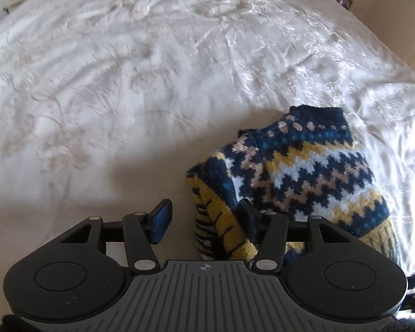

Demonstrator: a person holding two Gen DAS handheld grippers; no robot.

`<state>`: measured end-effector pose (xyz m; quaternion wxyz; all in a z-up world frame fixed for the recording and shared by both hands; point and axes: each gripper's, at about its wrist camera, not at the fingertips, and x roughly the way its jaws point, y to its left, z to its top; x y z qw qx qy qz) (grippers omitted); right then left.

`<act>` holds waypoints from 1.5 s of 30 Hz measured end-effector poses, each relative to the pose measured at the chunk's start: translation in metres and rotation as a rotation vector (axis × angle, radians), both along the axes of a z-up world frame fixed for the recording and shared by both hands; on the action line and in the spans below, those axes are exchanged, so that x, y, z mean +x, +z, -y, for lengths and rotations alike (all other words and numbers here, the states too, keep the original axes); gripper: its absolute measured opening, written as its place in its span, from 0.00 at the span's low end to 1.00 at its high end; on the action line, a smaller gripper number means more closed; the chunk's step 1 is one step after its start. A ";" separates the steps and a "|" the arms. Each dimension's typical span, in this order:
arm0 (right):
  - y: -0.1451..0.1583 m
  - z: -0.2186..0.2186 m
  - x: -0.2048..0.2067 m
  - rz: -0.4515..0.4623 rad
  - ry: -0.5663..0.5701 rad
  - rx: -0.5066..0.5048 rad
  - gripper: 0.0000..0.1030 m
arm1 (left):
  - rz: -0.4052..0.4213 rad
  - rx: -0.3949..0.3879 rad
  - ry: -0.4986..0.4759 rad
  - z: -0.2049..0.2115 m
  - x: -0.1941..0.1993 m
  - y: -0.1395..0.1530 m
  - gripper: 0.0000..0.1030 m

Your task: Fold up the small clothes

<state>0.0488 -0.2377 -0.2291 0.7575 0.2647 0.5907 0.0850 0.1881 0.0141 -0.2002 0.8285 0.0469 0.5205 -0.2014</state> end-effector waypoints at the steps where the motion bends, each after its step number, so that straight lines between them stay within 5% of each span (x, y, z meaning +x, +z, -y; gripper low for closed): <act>1: 0.001 0.005 -0.004 0.009 0.006 -0.004 0.58 | 0.003 0.000 0.009 -0.002 -0.001 0.004 0.51; 8: 0.047 0.020 -0.025 0.172 0.016 -0.042 0.54 | 0.116 -0.038 0.115 -0.020 -0.043 0.057 0.48; 11: 0.059 0.007 -0.020 0.241 0.044 -0.056 0.42 | 0.132 -0.065 0.057 -0.007 -0.073 0.069 0.49; 15: 0.068 -0.007 -0.009 0.305 0.072 -0.050 0.41 | 0.111 -0.099 -0.070 0.015 -0.108 0.062 0.49; 19: 0.063 -0.027 0.009 0.322 0.140 -0.042 0.41 | 0.060 -0.047 -0.137 0.015 -0.124 0.037 0.49; 22: 0.043 -0.031 0.020 0.270 0.153 -0.074 0.39 | -0.013 0.077 -0.106 0.001 -0.118 0.004 0.49; 25: 0.021 -0.021 0.026 0.191 0.108 -0.070 0.17 | -0.097 0.023 -0.010 -0.024 -0.106 -0.015 0.51; 28: 0.023 -0.018 0.025 0.188 0.101 -0.064 0.20 | -0.089 0.036 -0.030 -0.022 -0.103 -0.012 0.50; 30: 0.033 -0.020 0.025 0.209 0.113 -0.064 0.32 | -0.075 0.046 -0.046 -0.019 -0.107 0.001 0.48; 37: 0.077 -0.034 0.038 0.375 0.145 -0.180 0.33 | 0.069 -0.026 -0.015 0.003 -0.095 0.069 0.48; 45: 0.042 -0.056 0.098 0.307 0.188 -0.373 0.33 | 0.041 -0.025 -0.029 0.046 -0.036 0.037 0.48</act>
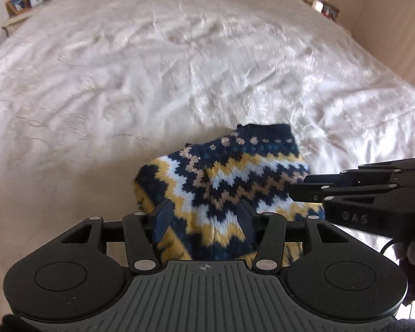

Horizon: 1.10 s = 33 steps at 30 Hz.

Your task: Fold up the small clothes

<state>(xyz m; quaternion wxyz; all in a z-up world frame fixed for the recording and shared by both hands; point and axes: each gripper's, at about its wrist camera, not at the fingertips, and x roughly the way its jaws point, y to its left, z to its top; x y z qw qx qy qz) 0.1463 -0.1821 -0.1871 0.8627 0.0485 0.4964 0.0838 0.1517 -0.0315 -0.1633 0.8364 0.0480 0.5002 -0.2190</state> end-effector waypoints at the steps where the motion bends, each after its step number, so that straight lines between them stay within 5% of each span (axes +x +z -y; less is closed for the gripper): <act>1: -0.005 -0.001 0.004 -0.014 -0.004 -0.020 0.34 | -0.027 0.014 -0.001 0.000 0.005 -0.009 0.48; 4: -0.019 -0.002 0.013 -0.047 -0.010 -0.023 0.42 | -0.094 0.036 0.003 -0.005 0.019 -0.037 0.49; 8: -0.025 -0.008 0.016 -0.055 0.019 0.026 0.69 | -0.116 0.041 -0.011 -0.006 0.026 -0.045 0.51; 25: -0.033 -0.001 0.021 -0.064 -0.063 0.086 0.71 | -0.170 0.016 -0.011 -0.005 0.043 -0.056 0.53; 33: -0.010 -0.002 0.003 0.001 -0.091 0.043 0.72 | -0.181 -0.017 -0.042 -0.001 0.048 -0.060 0.72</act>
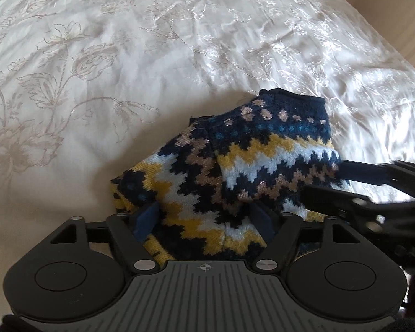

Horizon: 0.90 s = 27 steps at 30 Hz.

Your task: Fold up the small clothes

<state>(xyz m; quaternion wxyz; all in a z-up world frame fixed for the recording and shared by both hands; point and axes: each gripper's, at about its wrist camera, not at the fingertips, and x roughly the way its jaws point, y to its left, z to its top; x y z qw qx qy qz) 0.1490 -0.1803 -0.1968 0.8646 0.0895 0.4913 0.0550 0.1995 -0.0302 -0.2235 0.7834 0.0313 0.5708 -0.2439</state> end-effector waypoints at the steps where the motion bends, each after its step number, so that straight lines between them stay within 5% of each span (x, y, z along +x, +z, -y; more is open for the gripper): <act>1: 0.004 -0.001 -0.005 0.008 -0.002 -0.019 0.72 | -0.001 -0.004 0.000 0.000 0.000 -0.001 0.73; 8: -0.004 -0.010 -0.039 -0.065 0.019 -0.083 0.76 | 0.008 -0.047 -0.037 -0.007 -0.002 0.000 0.76; 13: -0.017 0.001 -0.060 -0.094 -0.073 -0.034 0.86 | 0.044 -0.085 -0.108 -0.020 -0.012 0.008 0.75; 24: -0.007 -0.004 -0.080 -0.049 -0.108 -0.025 0.87 | 0.171 -0.051 -0.145 -0.050 -0.072 0.034 0.76; 27: -0.002 -0.011 -0.084 -0.029 -0.098 -0.021 0.87 | 0.142 -0.042 -0.127 -0.057 -0.082 0.029 0.76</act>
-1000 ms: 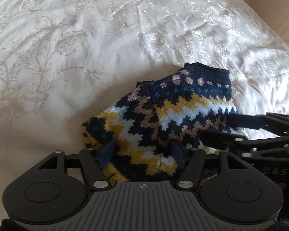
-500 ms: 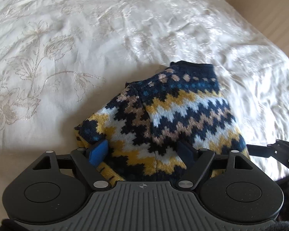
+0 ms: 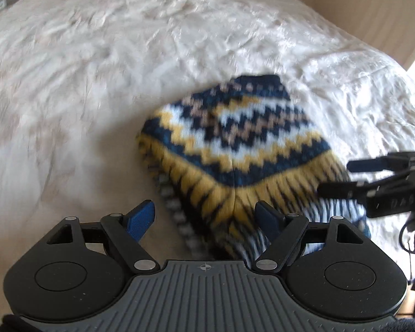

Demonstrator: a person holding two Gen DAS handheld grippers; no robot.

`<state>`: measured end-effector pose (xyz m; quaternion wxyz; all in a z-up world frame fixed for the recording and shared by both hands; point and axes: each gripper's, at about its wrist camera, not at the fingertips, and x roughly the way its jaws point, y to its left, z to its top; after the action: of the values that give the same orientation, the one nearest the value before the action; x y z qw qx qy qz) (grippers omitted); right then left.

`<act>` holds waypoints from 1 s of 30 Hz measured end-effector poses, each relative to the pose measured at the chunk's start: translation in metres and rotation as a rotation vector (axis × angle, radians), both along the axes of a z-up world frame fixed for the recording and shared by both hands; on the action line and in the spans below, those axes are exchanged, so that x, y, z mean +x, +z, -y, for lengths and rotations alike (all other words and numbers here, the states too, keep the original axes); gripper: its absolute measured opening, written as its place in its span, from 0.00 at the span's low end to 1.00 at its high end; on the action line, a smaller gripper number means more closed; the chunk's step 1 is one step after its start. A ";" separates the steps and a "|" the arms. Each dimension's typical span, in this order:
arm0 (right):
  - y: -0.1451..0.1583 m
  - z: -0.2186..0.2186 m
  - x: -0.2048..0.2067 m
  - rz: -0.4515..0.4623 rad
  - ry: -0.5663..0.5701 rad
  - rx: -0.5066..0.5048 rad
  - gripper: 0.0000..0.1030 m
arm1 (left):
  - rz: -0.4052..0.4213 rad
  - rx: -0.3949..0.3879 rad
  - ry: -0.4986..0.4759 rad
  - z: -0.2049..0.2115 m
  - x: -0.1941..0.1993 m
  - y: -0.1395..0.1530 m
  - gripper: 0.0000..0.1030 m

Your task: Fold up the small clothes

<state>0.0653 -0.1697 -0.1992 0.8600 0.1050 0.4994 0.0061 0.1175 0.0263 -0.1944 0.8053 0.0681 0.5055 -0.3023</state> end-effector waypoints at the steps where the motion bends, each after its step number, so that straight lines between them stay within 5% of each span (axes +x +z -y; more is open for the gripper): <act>1: 0.001 -0.002 -0.001 0.002 0.003 -0.001 0.87 | -0.025 0.009 0.008 -0.001 -0.001 -0.005 0.76; 4: -0.003 -0.005 -0.001 -0.010 0.014 -0.008 0.88 | -0.079 0.026 0.058 -0.002 -0.001 -0.022 0.81; 6: -0.009 -0.006 0.002 -0.028 0.027 -0.027 0.88 | -0.112 0.015 0.116 -0.004 0.002 -0.032 0.95; 8: -0.016 -0.005 0.005 -0.045 0.038 -0.026 0.95 | -0.148 -0.013 0.179 -0.006 0.007 -0.042 1.00; 20: -0.041 -0.002 0.002 -0.083 0.080 0.109 0.99 | -0.178 -0.271 0.363 -0.038 0.004 -0.064 1.00; 23: -0.029 0.004 -0.007 -0.048 0.081 0.103 0.99 | -0.201 -0.287 0.364 -0.044 0.005 -0.060 0.96; 26: -0.010 0.013 -0.020 -0.012 0.085 0.087 0.99 | -0.183 -0.299 0.400 -0.058 -0.002 -0.045 0.75; 28: 0.004 0.019 -0.030 0.017 0.077 0.080 0.99 | -0.113 -0.259 0.418 -0.056 -0.015 -0.029 0.70; 30: 0.019 0.027 -0.041 0.055 0.062 0.079 0.99 | 0.010 -0.138 0.429 -0.049 -0.031 -0.008 0.63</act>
<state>0.0246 -0.1965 -0.1803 0.8681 0.1231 0.4777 0.0555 0.0868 0.0754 -0.2022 0.8563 -0.0948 0.4826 -0.1579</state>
